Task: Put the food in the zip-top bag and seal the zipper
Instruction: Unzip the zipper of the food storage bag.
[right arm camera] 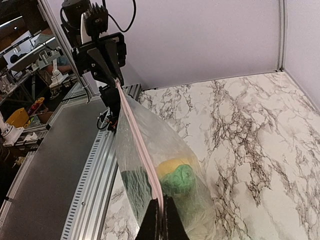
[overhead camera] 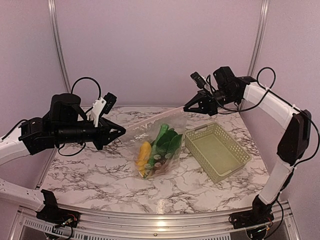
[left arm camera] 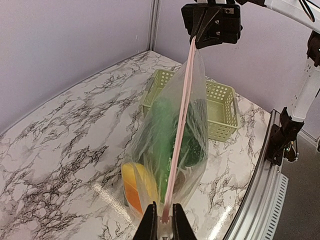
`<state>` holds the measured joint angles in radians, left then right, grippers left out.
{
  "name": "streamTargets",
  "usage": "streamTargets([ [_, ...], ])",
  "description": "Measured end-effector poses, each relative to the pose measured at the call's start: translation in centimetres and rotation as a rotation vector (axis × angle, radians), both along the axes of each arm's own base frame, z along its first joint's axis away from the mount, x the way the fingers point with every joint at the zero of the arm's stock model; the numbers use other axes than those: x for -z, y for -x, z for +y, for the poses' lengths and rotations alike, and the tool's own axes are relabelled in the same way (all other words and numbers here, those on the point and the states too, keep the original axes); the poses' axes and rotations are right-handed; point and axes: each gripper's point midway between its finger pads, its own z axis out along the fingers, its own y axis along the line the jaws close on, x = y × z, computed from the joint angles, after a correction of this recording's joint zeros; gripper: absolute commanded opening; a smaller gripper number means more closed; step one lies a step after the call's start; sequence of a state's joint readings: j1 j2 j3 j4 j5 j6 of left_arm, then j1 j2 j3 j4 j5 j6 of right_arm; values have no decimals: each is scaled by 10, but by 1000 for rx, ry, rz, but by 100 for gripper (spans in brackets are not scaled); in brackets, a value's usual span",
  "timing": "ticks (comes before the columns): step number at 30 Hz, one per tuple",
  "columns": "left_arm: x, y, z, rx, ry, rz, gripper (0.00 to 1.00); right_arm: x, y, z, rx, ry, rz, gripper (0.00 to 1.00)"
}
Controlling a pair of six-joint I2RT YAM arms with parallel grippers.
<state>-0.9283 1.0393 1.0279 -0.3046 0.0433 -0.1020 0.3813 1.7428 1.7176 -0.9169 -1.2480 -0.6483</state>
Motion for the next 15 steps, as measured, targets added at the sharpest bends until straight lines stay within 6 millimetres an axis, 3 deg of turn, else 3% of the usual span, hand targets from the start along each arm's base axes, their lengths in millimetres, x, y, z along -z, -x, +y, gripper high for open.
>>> streamTargets([
  [5,0,0,0,-1,-1,0,5,0,0,0,1,1,0,0],
  [7,0,0,0,-2,-1,0,11,0,0,0,1,1,0,0],
  [12,11,-2,11,-32,-37,17,45,3,-8,-6,31,16,-7,0],
  [15,19,-5,26,-93,-60,30,57,5,-21,-19,80,30,-14,0],
])
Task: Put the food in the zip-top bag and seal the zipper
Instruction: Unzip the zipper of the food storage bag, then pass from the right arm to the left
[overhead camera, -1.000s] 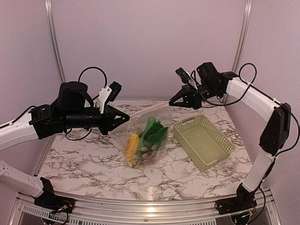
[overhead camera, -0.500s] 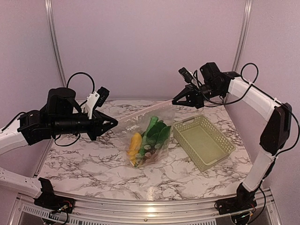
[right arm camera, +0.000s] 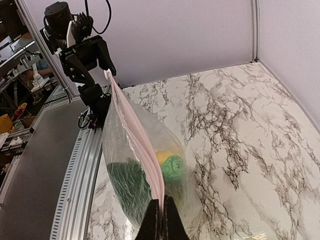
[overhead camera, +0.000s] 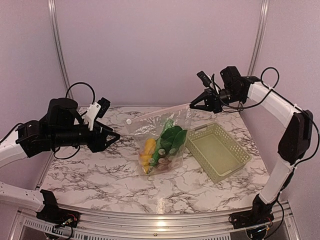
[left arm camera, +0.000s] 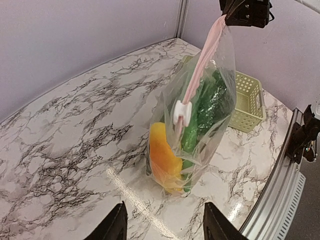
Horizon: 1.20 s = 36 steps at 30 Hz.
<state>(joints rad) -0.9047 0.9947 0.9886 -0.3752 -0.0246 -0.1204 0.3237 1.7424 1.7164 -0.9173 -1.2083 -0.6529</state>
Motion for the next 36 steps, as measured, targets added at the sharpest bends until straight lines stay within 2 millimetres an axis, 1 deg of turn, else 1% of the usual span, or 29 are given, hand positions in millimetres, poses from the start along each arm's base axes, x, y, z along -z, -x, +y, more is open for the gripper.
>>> streamTargets([
  [3,7,0,11,-39,3,-10,59,1,-5,-6,18,4,-9,0],
  [6,15,1,14,-46,18,-14,57,1,-5,-5,16,3,-13,0],
  [10,19,-7,3,-46,37,-17,49,1,-4,-6,13,3,-15,0],
  [16,25,-28,-21,-32,65,-56,36,2,-2,-6,8,5,-10,0],
  [20,28,-37,-33,-5,79,-66,30,2,-2,-6,8,7,-4,0],
  [24,30,-40,-39,17,84,-72,22,3,-1,-6,8,9,0,0],
  [28,24,-41,-41,32,103,-93,20,3,-1,-6,8,9,0,0],
  [34,21,-43,-41,46,111,-103,5,6,-1,-7,10,14,7,0],
  [36,20,-42,-42,55,115,-103,0,6,-1,-7,11,16,7,14],
])
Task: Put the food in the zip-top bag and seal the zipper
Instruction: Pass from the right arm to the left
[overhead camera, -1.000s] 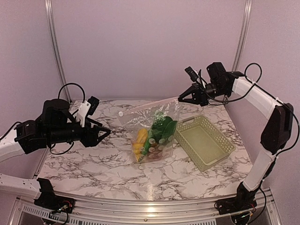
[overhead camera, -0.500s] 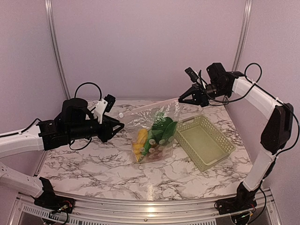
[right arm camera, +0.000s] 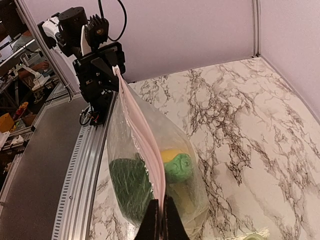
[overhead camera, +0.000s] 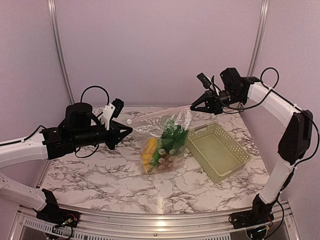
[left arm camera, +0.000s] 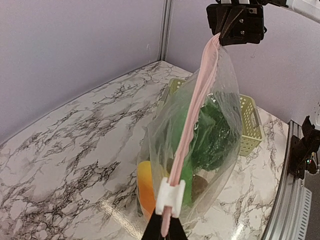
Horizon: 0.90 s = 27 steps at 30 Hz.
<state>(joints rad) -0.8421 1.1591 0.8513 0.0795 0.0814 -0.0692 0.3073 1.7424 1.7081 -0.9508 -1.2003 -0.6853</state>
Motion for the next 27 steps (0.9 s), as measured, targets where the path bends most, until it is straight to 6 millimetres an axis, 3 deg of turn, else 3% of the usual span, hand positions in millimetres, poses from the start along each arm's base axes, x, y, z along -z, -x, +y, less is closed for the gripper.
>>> streamTargets([
  [4,-2,1,-4,24,-3,-7,0,3,-2,-1,10,18,-7,31],
  [7,-12,-2,-10,44,-12,-30,0,-1,-1,4,5,48,-64,35],
  [12,-38,-3,-14,74,-37,-93,0,-30,23,47,-79,76,-271,39],
  [17,-51,-2,-15,99,-83,-132,0,-35,54,85,-159,88,-346,40],
  [27,-44,6,-20,145,-139,-138,0,-43,69,143,-189,92,-444,41],
])
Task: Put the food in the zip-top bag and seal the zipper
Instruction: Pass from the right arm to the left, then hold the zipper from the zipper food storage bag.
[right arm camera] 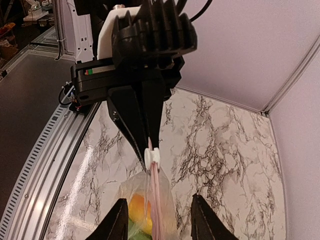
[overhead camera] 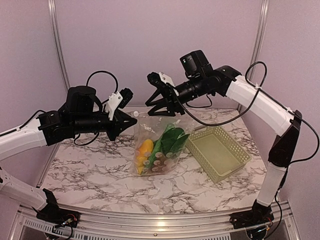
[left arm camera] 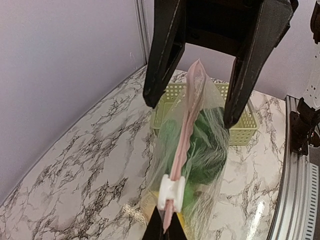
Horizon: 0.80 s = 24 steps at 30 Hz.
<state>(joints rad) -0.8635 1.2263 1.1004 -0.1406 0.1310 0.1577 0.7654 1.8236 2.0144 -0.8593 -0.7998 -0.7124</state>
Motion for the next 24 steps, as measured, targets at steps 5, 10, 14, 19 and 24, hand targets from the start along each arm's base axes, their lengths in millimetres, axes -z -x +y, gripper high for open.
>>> streamTargets([
  [5,2,5,-3,17,-8,0,0,3,5,18,-7,1,-2,42],
  [10,2,11,-7,29,-12,-2,0,7,6,26,-13,2,16,39],
  [14,2,13,-9,31,-14,-5,0,10,8,28,-19,6,34,32],
  [19,2,12,-8,17,-18,-9,0,9,15,31,-42,2,41,24],
  [24,2,10,-7,3,-18,-8,0,9,21,33,-58,0,44,21],
])
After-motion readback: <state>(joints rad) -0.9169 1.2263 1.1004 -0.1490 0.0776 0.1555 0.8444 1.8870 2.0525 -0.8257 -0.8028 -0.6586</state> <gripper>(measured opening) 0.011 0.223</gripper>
